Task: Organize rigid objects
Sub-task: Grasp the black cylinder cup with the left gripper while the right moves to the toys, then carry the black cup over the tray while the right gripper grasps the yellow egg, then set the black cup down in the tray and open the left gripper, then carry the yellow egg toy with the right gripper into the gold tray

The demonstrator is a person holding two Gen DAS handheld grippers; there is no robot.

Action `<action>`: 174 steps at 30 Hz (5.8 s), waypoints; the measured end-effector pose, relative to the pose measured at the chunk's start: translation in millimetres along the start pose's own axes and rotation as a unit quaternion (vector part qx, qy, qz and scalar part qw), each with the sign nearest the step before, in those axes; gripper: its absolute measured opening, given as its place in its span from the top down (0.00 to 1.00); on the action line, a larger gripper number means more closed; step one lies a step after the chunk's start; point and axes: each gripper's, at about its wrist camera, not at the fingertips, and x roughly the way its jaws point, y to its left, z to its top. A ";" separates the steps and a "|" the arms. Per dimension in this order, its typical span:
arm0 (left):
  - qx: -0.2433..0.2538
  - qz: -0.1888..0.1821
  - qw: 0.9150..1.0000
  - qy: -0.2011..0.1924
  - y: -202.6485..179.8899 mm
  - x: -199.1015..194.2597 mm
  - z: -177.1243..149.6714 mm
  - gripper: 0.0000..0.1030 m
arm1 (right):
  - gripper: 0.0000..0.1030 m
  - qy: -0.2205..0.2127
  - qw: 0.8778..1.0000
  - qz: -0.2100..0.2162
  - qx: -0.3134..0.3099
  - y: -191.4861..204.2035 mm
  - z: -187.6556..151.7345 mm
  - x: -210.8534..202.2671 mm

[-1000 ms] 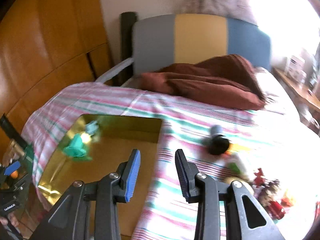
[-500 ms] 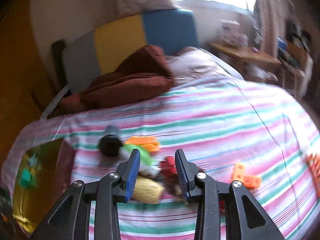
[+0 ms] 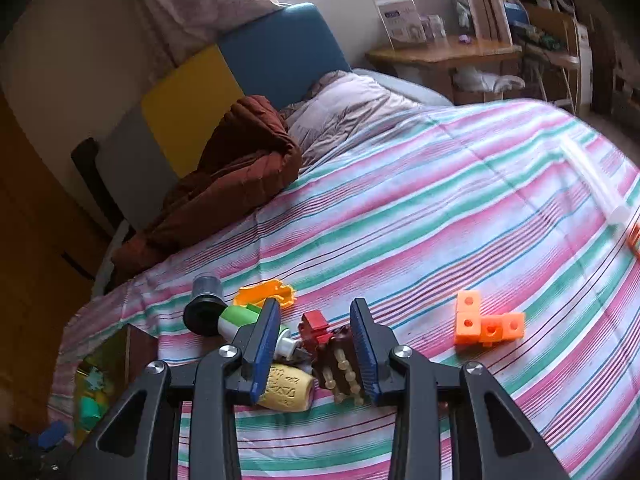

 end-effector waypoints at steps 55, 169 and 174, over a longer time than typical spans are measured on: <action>-0.002 -0.080 0.997 0.018 -18.3 20.0 3.2 0.58 | 0.62 0.128 0.982 0.027 -0.137 49.1 -40.2 66.8; -0.146 0.215 0.963 -0.073 167.6 -115.8 -154.5 0.32 | 0.59 0.130 0.958 -0.066 -0.248 98.8 -98.2 55.9; -0.154 0.216 0.961 -0.077 171.8 -117.9 -157.1 0.32 | 0.59 0.101 0.962 -0.039 -0.252 117.0 -94.1 23.7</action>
